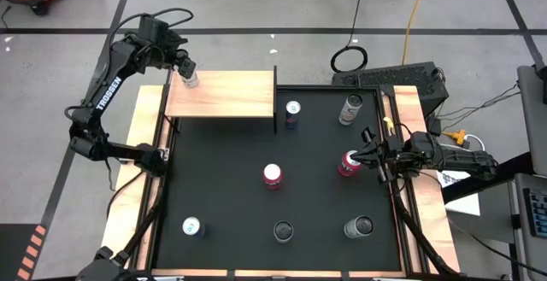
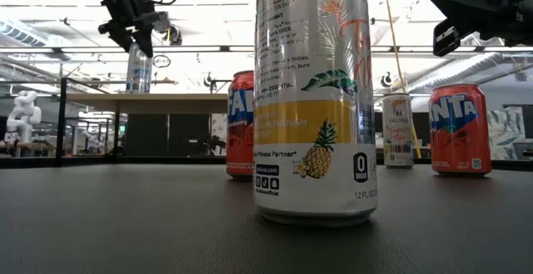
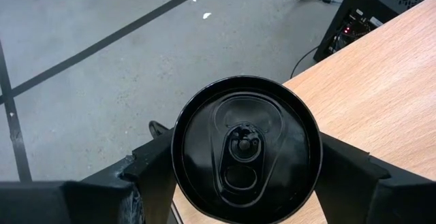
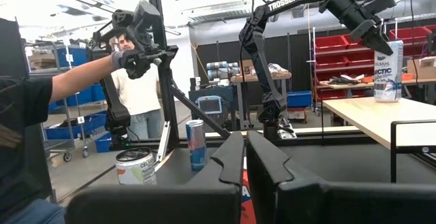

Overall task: Place canned beverage on shelf
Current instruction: Put the left white-blue soda can on the shelf

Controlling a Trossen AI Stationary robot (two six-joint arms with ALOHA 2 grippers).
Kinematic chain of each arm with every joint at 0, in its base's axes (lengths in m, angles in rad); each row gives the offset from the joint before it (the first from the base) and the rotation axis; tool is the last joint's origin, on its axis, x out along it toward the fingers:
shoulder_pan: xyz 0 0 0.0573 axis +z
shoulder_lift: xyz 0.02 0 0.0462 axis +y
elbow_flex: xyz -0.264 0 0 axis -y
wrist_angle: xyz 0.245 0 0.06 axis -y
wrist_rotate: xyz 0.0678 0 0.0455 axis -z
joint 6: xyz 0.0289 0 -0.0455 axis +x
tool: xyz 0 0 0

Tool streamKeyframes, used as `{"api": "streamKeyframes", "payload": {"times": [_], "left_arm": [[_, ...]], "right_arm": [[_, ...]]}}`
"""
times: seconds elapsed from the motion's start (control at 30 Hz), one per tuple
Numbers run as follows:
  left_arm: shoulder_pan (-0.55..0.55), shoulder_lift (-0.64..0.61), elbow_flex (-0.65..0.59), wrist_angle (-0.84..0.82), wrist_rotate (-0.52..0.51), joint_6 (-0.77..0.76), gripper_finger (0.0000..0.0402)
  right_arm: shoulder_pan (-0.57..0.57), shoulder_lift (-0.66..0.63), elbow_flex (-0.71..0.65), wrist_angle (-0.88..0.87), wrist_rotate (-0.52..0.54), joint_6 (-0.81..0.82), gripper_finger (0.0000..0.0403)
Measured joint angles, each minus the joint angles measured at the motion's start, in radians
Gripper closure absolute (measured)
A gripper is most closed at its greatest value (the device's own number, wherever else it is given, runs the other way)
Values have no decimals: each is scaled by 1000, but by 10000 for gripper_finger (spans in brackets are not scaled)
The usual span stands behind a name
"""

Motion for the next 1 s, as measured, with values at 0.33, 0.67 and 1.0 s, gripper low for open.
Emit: {"api": "streamKeyframes", "payload": {"times": [0.33, 0.67, 1.0], "left_arm": [[0, 0, 0, 0, -1, -3, 124], [0, 1, 0, -1, -1, -2, 124], [0, 1, 0, -1, -1, -2, 124]], "right_arm": [[0, 0, 0, 0, 0, 0, 403], [0, 0, 0, 1, 2, -291, 403], [0, 0, 0, -6, 1, -314, 403]]}}
